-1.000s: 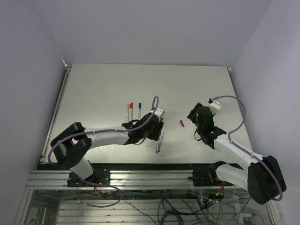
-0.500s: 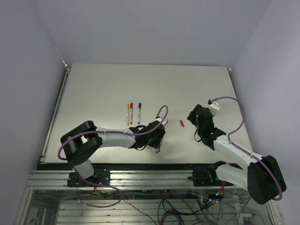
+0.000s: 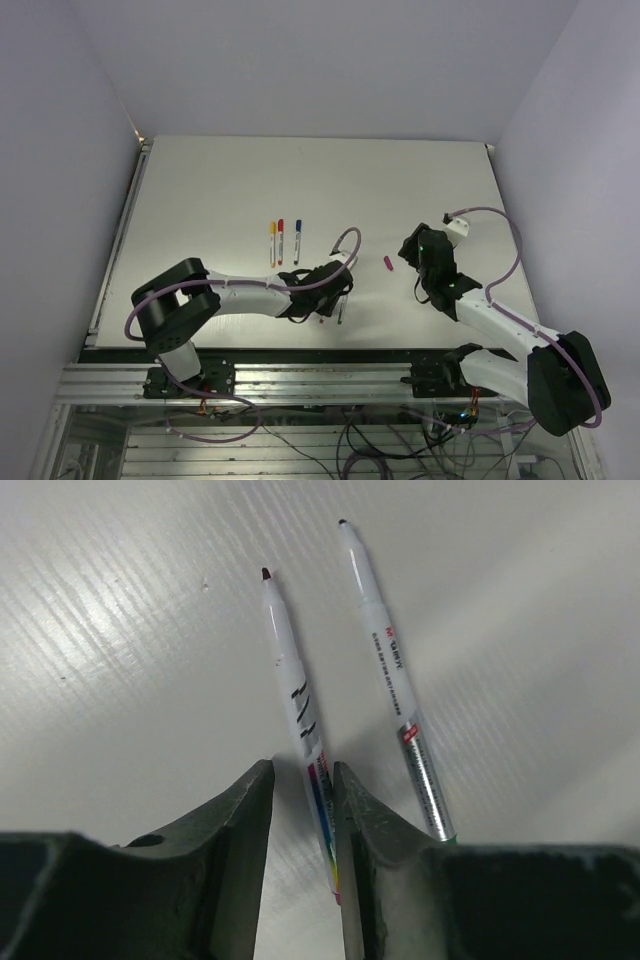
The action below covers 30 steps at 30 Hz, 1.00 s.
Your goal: Insert the pens into the pen caps
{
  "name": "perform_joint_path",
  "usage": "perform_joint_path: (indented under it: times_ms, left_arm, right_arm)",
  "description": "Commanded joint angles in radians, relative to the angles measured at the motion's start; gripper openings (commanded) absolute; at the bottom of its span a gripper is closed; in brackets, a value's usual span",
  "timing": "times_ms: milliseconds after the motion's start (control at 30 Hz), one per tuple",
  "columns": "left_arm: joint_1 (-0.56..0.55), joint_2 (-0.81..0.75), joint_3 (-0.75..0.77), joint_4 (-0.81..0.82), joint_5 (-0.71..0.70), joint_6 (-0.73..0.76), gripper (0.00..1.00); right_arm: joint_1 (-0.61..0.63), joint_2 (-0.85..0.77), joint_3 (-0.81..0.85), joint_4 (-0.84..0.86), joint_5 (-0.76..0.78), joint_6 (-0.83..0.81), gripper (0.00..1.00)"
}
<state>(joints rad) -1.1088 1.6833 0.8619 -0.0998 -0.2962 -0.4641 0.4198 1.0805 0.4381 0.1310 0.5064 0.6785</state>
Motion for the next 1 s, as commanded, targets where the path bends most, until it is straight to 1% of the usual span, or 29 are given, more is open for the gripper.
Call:
perform_joint_path:
  times_ms: [0,33,133,267,500,700,767,800,867,933,967]
  left_arm:
    - [-0.011,0.017,0.044,-0.108,-0.071,-0.002,0.36]
    - [-0.012,0.022,0.049,-0.137,-0.085,-0.004,0.35]
    - [-0.016,0.038,0.057,-0.221,-0.130,-0.009,0.34]
    - [-0.020,0.054,0.053,-0.285,-0.155,-0.019,0.38]
    - [-0.022,0.120,0.046,-0.324,-0.181,-0.038,0.38]
    - [-0.023,0.158,0.050,-0.309,-0.177,-0.045,0.36]
    - [-0.023,0.173,0.053,-0.310,-0.173,-0.044,0.34]
    - [-0.023,0.176,0.052,-0.309,-0.170,-0.044,0.31]
    - [-0.023,0.179,0.051,-0.309,-0.161,-0.045,0.21]
    - [-0.022,0.179,0.046,-0.309,-0.154,-0.047,0.09]
    - [-0.022,0.178,0.043,-0.309,-0.150,-0.047,0.07]
  right_arm:
    - [-0.006,-0.010,-0.013,0.024,-0.001,0.013,0.53]
    - [-0.007,-0.009,-0.012,0.024,-0.002,0.015,0.53]
    - [-0.007,-0.011,-0.012,0.025,-0.004,0.016,0.53]
    - [-0.007,-0.011,-0.014,0.030,-0.006,0.016,0.53]
    - [-0.007,-0.001,-0.016,0.038,-0.016,0.019,0.53]
    - [-0.007,-0.006,-0.016,0.035,-0.017,0.018,0.52]
    - [-0.007,-0.008,-0.017,0.032,-0.016,0.019,0.53]
    - [-0.007,-0.009,-0.018,0.032,-0.014,0.019,0.53]
    - [-0.007,-0.014,-0.018,0.028,-0.012,0.019,0.52]
    - [-0.006,-0.018,-0.019,0.026,-0.011,0.020,0.52]
    - [-0.007,-0.019,-0.019,0.025,-0.011,0.021,0.52]
